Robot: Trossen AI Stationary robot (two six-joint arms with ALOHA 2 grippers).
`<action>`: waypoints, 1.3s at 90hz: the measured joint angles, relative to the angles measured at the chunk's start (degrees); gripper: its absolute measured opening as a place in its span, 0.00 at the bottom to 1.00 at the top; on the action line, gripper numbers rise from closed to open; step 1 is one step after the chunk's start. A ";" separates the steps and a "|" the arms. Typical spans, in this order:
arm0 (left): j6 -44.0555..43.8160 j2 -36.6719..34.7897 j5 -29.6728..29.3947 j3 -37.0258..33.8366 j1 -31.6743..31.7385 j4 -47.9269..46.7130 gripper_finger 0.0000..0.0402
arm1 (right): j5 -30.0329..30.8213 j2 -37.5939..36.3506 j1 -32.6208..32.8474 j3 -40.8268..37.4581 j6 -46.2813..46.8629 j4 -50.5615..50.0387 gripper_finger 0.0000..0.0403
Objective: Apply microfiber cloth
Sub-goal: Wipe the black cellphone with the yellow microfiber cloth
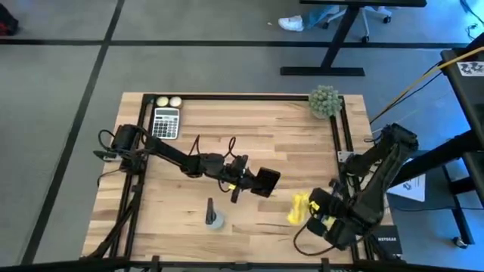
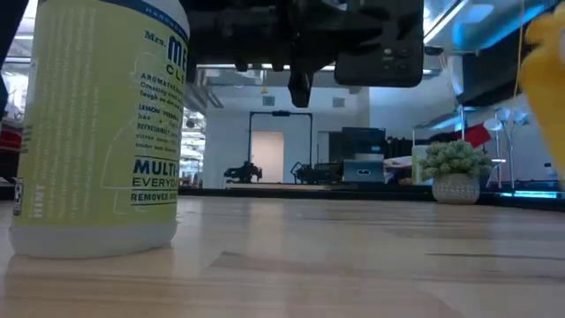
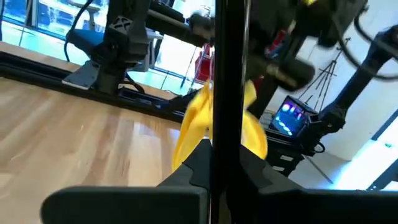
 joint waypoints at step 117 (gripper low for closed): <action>5.68 0.02 -0.17 -0.07 -0.77 -0.13 0.02 | 0.24 -4.06 -28.68 12.25 -53.49 12.14 0.64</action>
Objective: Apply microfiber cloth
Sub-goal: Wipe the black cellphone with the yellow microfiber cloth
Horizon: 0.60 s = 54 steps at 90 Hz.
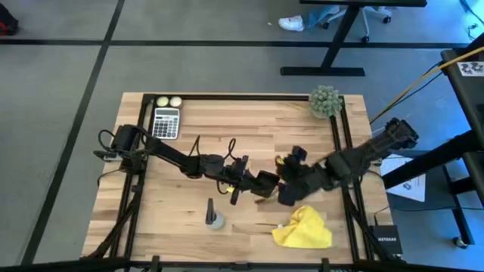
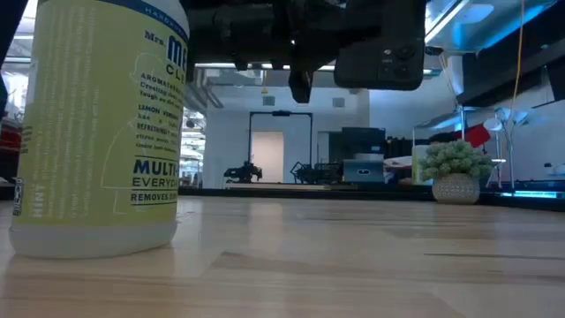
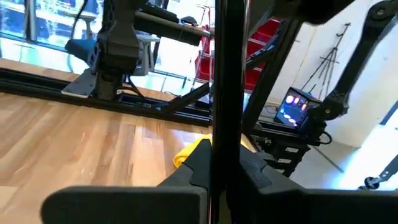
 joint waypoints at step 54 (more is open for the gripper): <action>-0.13 0.00 -0.81 0.00 0.00 -0.03 0.10 | -14.04 -0.02 -4.20 0.00 -8.83 3.21 0.08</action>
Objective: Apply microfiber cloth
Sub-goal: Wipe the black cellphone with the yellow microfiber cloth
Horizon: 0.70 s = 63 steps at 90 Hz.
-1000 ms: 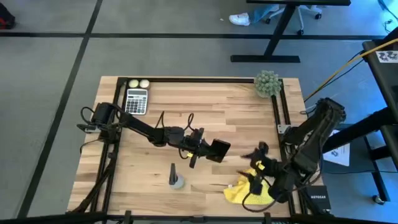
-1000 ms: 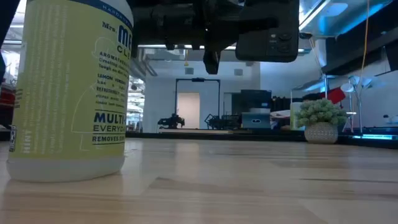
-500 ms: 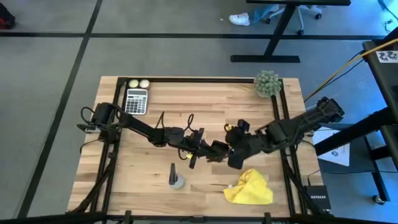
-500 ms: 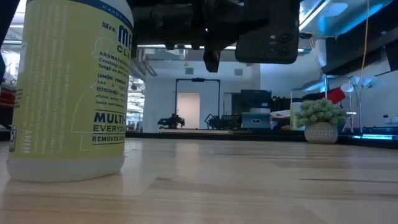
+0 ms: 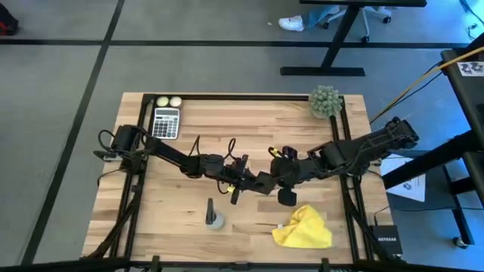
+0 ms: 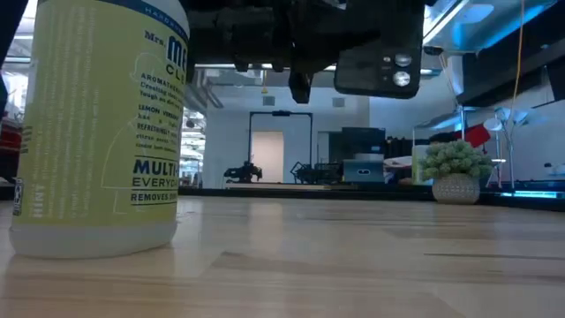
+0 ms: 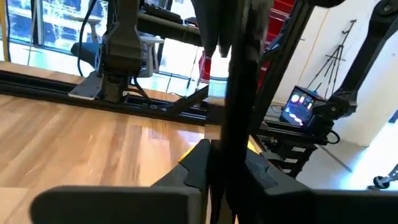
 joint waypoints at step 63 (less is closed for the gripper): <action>3.23 0.00 -0.06 0.04 0.46 -5.86 0.26 | 22.95 0.02 15.49 -16.97 12.51 -15.05 0.02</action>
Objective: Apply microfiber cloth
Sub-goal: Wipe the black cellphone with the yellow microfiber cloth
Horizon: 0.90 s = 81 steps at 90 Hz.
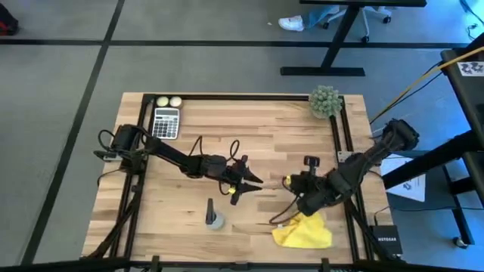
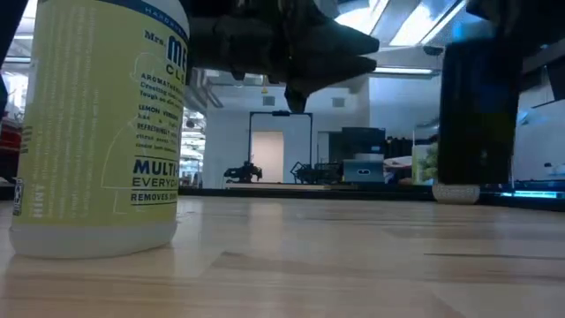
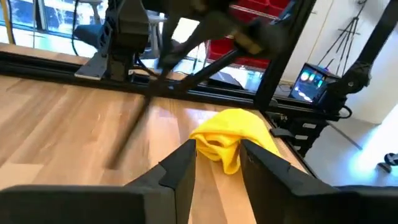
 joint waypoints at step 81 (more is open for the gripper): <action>0.01 0.00 -0.07 0.00 0.04 -1.88 0.27 | -1.84 0.00 1.75 -15.88 0.49 16.41 0.49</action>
